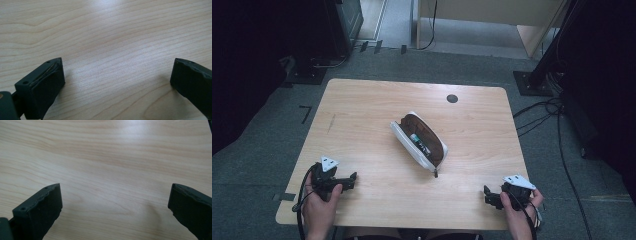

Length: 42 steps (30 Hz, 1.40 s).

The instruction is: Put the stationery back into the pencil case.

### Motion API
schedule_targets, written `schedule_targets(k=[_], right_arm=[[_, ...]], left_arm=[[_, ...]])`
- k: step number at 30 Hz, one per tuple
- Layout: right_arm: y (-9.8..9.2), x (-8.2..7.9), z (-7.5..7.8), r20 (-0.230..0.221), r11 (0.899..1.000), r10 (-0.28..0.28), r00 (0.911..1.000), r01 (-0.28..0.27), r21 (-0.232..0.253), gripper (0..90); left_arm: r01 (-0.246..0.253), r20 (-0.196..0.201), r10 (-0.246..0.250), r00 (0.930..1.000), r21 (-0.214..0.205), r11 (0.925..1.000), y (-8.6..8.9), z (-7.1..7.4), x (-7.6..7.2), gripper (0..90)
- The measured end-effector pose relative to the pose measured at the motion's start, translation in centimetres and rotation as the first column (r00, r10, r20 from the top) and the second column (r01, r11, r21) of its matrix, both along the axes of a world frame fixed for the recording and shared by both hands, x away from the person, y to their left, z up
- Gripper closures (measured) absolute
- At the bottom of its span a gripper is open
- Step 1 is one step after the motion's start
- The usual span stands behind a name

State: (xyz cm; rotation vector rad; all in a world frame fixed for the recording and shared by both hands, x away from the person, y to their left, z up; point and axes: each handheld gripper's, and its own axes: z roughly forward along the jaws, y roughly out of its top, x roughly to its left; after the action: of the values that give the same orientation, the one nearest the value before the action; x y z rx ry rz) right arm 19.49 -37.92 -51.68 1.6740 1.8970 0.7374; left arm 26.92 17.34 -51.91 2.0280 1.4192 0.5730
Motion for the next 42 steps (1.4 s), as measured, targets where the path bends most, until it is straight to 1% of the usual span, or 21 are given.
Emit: schedule_targets(k=[2,3,7,11,16,27,42], right_arm=[[-0.4,0.1,-0.4,-0.009,1.000,-0.005,0.9999,0.005,-0.004,0.0],[-0.7,0.2,-0.5,-0.008,1.000,-0.003,1.0000,0.003,0.015,0.0],[-1.6,0.8,-0.7,-0.006,0.999,-0.003,1.0000,0.003,0.045,0.0],[-2.2,1.1,-1.0,0.026,0.999,0.014,0.9996,-0.015,0.047,0.0],[-2.4,1.4,-1.0,0.027,0.998,0.040,0.9988,-0.041,0.048,0.0],[-2.4,1.6,-1.0,0.025,0.999,0.027,0.9993,-0.028,0.046,0.0],[-2.4,1.6,-1.0,0.024,0.999,0.025,0.9994,-0.027,0.047,0.0]], left_arm=[[0.000,0.000,0.000,1.0000,0.000,1.0000,0.0,0.0,0.0,0.0],[0.000,0.000,0.000,1.0000,0.000,1.0000,0.0,0.0,0.0,0.0],[0.001,0.000,-0.001,1.0000,0.001,1.0000,0.0,0.0,0.0,0.0],[0.000,0.001,0.000,1.0000,0.001,1.0000,0.0,0.0,0.0,0.0],[0.000,0.001,0.000,1.0000,0.001,1.0000,0.0,0.0,0.0,0.0],[0.000,0.000,0.000,1.0000,0.001,1.0000,0.0,0.0,0.0,0.0],[0.000,0.000,0.000,1.0000,0.001,1.0000,0.0,0.0,0.0,0.0]])
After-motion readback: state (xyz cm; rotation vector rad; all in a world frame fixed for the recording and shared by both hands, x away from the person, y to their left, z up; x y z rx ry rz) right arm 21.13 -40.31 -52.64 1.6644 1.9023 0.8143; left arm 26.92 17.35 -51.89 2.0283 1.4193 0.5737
